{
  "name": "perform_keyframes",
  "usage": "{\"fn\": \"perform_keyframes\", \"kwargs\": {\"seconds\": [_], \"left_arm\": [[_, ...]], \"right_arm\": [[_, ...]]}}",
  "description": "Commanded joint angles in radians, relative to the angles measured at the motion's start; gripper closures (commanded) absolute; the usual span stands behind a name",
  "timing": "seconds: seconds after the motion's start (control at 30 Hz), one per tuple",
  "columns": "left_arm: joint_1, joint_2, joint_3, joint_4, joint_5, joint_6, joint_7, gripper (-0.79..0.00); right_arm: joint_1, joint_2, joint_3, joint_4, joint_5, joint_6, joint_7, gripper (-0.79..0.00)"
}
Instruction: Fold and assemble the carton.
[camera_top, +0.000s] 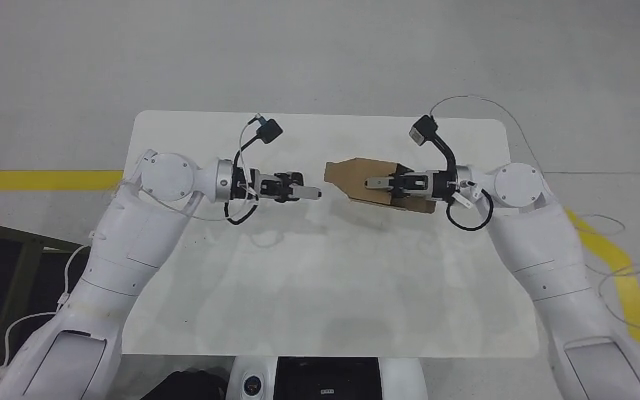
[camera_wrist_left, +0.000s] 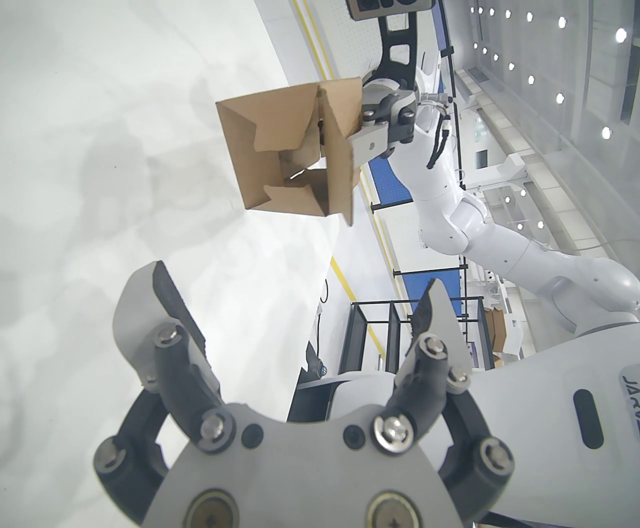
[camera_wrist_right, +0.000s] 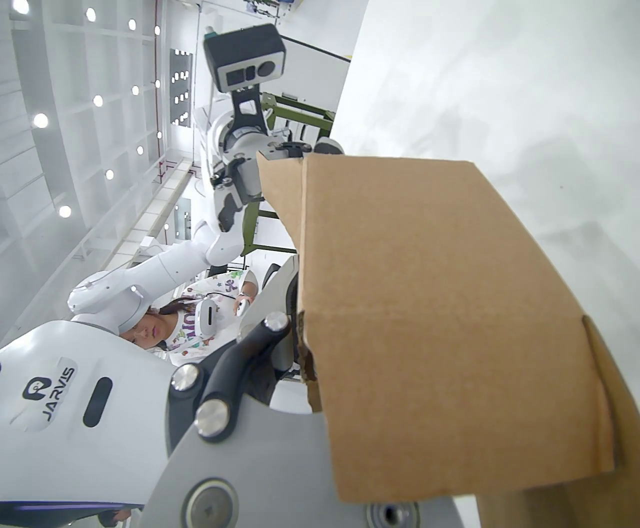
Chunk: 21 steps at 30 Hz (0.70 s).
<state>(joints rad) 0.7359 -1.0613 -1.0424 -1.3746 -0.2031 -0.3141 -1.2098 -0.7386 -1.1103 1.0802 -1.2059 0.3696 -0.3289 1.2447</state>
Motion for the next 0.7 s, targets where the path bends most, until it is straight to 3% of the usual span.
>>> {"fn": "perform_keyframes", "kwargs": {"seconds": [0.0, 0.67], "left_arm": [[-0.002, -0.001, 0.003, -0.004, 0.002, 0.003, 0.004, -0.785], [-0.038, -0.015, 0.044, 0.068, 0.02, 0.042, 0.066, -0.785]], "right_arm": [[0.0, 0.001, -0.005, -0.008, -0.019, 0.012, -0.001, 0.0], [0.011, 0.0, -0.017, -0.097, 0.019, 0.025, 0.039, 0.0]]}}
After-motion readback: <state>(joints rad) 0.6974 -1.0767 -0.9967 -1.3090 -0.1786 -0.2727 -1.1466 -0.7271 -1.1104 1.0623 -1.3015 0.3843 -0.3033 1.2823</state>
